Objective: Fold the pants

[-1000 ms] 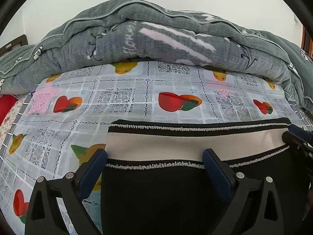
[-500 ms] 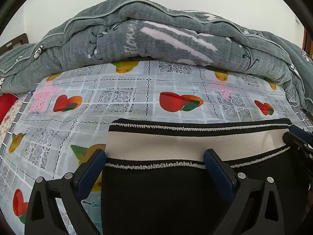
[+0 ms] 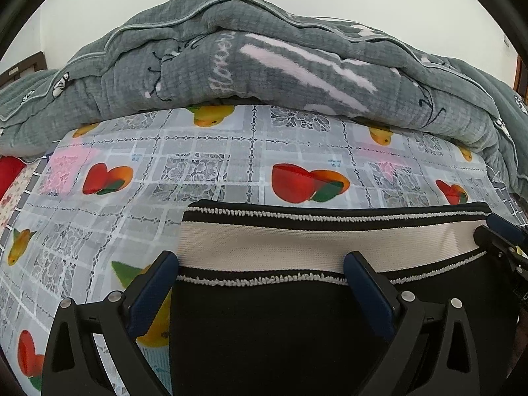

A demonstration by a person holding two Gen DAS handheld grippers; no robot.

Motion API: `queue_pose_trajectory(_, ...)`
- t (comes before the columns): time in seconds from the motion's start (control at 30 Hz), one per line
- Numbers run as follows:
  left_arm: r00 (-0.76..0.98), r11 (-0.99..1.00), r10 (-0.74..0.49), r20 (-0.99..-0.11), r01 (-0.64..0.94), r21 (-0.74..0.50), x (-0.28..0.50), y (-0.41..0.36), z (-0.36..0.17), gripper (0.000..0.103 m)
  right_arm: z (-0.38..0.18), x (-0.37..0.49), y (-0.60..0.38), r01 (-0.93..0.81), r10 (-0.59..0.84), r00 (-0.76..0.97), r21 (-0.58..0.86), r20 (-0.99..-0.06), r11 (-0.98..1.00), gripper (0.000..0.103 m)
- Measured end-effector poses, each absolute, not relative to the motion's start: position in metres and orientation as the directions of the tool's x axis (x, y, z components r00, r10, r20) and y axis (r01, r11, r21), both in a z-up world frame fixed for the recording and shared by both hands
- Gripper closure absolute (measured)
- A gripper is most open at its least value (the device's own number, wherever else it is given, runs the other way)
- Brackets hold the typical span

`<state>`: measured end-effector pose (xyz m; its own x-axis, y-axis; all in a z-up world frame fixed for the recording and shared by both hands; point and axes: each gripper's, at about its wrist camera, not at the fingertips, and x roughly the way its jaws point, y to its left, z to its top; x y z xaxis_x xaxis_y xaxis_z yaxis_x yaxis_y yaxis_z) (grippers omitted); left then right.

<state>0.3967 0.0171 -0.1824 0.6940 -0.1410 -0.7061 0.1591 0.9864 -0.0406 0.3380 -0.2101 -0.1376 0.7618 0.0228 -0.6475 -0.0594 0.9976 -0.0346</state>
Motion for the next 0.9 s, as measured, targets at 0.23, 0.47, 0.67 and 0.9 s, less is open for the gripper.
queue_pose_trajectory(0.23,0.691,0.986,-0.149,-0.708,0.161,-0.050,0.407,0.016,-0.183,0.001,-0.139,0.347,-0.210,-0.058,0.019,0.763,-0.039,-0.646,0.998,0.057)
queue_pose_trajectory(0.47,0.663,0.983,-0.171,-0.729,0.161,-0.084,0.409,0.022,-0.182,0.000,-0.134,0.347,-0.210,-0.082,0.038,0.742,-0.034,-0.669,0.996,0.051)
queue_pose_trajectory(0.67,0.581,0.970,-0.240,-0.778,0.177,-0.167,0.374,0.038,-0.181,0.002,-0.128,0.296,-0.216,-0.119,0.079,0.705,-0.008,-0.704,0.993,0.043)
queue_pose_trajectory(0.9,0.625,0.947,-0.302,-0.720,0.281,-0.154,0.272,0.053,-0.166,0.004,-0.133,0.208,-0.229,-0.085,0.067,0.719,0.008,-0.692,0.996,0.043)
